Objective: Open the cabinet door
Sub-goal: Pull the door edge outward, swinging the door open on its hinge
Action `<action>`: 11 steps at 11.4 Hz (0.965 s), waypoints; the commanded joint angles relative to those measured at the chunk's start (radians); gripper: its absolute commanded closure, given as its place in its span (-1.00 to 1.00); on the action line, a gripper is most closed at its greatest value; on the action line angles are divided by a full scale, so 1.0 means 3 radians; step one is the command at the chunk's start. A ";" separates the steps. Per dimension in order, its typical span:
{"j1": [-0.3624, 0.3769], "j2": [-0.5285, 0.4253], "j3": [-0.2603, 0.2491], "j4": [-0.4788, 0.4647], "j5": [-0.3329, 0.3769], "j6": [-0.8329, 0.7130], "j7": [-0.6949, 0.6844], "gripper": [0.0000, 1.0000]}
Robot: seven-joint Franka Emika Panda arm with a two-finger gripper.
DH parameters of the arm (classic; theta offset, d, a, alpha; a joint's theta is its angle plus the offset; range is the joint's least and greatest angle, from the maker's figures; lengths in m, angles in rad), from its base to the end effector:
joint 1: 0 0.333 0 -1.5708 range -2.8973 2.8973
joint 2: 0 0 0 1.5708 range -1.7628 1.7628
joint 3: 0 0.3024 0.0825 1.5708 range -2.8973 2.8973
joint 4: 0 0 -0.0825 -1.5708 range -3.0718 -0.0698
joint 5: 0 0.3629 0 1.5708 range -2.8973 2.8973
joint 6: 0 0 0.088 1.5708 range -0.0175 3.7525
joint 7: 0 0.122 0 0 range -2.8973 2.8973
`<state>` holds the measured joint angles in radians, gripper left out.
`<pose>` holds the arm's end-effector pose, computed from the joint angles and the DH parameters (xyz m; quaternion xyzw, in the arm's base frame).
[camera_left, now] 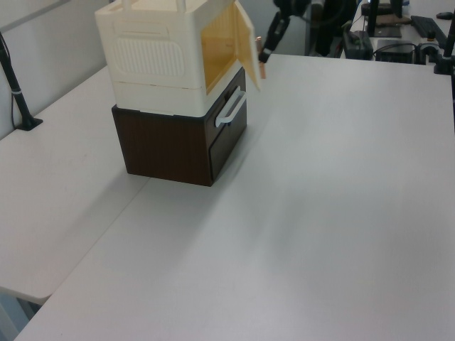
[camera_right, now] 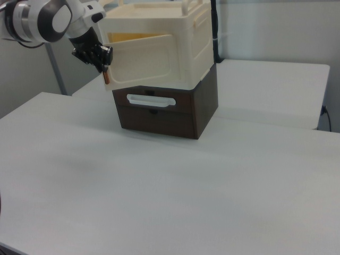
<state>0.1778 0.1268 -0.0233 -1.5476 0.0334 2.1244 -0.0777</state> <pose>0.6140 0.0985 0.5955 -0.9687 -0.1080 -0.2224 0.0229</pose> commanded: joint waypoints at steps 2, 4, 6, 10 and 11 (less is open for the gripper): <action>-0.0408 -0.0346 0.0001 -0.0215 0.0230 -0.0683 -0.0531 0.13; -0.0607 -0.0438 -0.0030 -0.0215 0.0394 -0.1000 -0.0976 -0.61; -0.0756 -0.0524 -0.0035 -0.0215 0.0400 -0.1353 -0.1040 -1.00; -0.0976 -0.0652 -0.0045 -0.0200 0.0298 -0.1875 -0.0989 -1.00; -0.1022 -0.0673 -0.0045 -0.0185 0.0222 -0.1917 -0.0968 -1.00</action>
<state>-0.1006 -0.0283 -0.0345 -1.5774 0.1305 1.5918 -0.3664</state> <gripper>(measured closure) 0.000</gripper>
